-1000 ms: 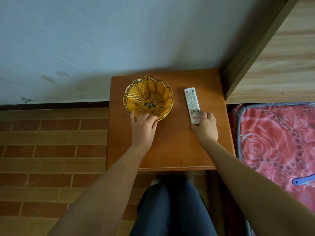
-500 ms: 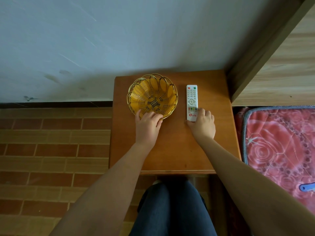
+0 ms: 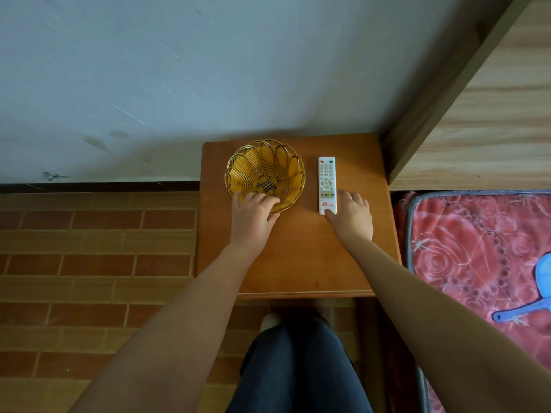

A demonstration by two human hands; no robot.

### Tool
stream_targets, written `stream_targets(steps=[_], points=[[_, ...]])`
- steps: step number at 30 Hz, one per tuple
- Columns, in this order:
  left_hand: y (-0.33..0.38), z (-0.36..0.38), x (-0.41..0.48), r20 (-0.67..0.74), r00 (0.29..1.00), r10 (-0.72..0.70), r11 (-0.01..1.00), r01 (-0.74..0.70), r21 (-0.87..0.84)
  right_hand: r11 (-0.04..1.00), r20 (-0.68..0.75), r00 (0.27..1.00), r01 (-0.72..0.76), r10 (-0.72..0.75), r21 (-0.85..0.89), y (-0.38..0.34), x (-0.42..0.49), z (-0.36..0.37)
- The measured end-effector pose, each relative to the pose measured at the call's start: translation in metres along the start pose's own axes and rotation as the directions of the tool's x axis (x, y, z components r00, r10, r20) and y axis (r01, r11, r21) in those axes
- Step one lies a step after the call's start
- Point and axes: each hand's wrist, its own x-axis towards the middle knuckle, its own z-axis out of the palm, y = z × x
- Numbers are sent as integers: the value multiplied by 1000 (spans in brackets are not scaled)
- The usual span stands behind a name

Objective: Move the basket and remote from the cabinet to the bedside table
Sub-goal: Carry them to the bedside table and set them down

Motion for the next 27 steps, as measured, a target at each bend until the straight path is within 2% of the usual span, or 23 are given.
stream_targets(steps=[5, 9, 16, 20, 27], points=[[15, -49, -3, -12, 1000, 24, 999, -25, -31, 997, -137, 988, 75, -70, 36, -16, -22, -43], [30, -106, 2, -92, 993, 75, 997, -78, -27, 979, -240, 952, 202, -189, 31, -38, -41, -91], [46, -214, 2, -298, 937, 181, 982, -153, 114, 853, -400, 757, 497, -516, -160, -91, -78, -182], [47, -257, -15, -337, 924, 179, 981, -142, 134, 780, -377, 687, 585, -621, -220, -114, -97, -219], [45, -304, -68, -333, 943, 17, 992, 24, 121, 643, -256, 592, 730, -764, -232, -148, -123, -250]])
